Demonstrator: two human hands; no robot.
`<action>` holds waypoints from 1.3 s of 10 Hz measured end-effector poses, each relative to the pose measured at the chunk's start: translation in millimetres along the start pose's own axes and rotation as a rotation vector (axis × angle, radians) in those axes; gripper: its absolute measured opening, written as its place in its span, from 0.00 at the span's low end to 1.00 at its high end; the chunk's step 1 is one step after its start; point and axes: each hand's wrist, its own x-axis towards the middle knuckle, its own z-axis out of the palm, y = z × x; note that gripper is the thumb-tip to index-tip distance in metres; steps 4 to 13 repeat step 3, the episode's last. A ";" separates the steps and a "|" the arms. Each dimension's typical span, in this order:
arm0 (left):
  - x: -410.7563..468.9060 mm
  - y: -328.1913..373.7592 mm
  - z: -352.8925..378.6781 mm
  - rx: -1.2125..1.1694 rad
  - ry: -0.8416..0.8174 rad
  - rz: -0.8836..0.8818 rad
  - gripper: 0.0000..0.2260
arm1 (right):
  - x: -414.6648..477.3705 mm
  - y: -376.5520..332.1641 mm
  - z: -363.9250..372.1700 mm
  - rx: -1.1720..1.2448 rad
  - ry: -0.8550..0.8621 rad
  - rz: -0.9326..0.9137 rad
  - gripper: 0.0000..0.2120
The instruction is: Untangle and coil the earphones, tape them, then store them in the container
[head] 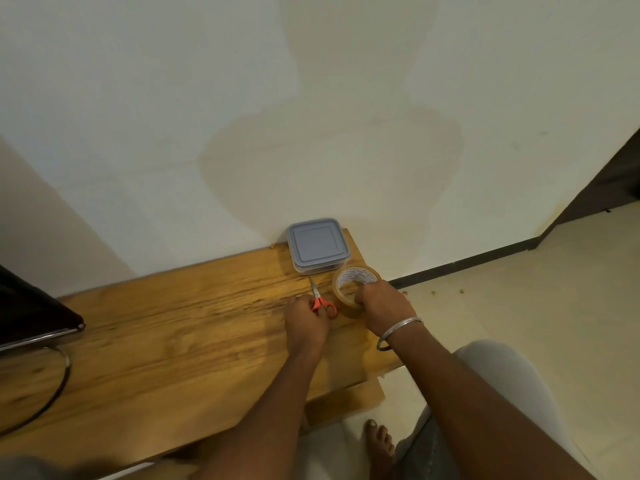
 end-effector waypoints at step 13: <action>-18.2 -39.5 -64.4 0.042 -0.094 0.146 0.07 | -9.0 -34.1 -12.4 -0.100 0.189 -0.018 0.17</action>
